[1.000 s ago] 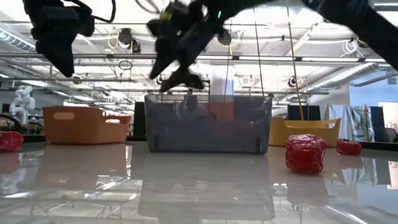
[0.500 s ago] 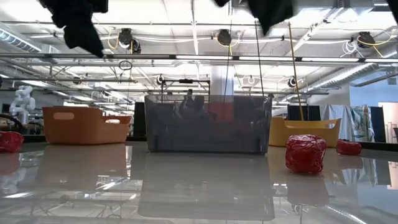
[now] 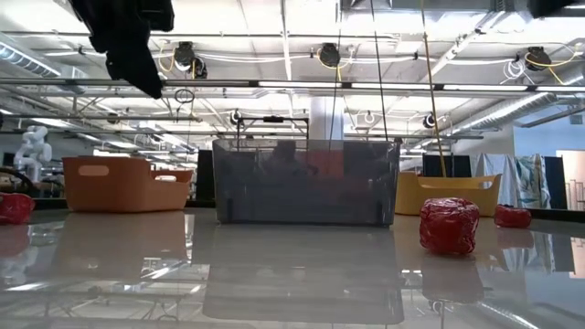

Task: Sort produce into baskets
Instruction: Put the orange chili into the orange bin, then put the red bell pepper into the gray bin

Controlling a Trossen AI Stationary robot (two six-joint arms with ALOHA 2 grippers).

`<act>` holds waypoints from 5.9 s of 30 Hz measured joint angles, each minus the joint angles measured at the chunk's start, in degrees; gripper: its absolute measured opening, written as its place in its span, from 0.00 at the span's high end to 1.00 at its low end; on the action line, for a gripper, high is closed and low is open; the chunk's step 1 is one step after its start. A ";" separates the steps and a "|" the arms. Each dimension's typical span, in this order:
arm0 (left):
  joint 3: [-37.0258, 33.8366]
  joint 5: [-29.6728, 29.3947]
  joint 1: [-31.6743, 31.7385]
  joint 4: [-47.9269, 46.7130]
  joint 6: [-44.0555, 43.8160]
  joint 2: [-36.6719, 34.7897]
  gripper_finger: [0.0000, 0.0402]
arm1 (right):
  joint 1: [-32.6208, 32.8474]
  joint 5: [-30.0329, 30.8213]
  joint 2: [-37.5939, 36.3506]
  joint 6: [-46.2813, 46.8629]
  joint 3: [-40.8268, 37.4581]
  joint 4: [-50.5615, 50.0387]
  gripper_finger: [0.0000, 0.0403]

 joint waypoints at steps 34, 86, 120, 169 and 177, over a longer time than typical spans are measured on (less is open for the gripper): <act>0.00 2.13 0.00 2.93 -9.71 2.98 0.63 | 3.30 -2.73 0.00 -2.63 -19.19 20.46 0.57; 0.00 7.34 -2.27 -8.84 -11.08 2.96 0.63 | -20.25 10.23 0.09 -30.80 6.60 30.57 0.97; 0.00 -4.35 -35.02 -17.33 -64.25 3.05 0.63 | -45.92 9.74 24.78 -25.50 7.40 101.76 0.94; 0.09 14.33 -30.75 4.06 31.13 12.94 0.63 | -23.36 12.32 -5.95 -20.26 7.42 41.18 0.69; 0.09 15.05 -27.58 -0.52 46.33 21.18 0.63 | -8.85 26.34 -6.50 -9.82 7.42 40.38 0.69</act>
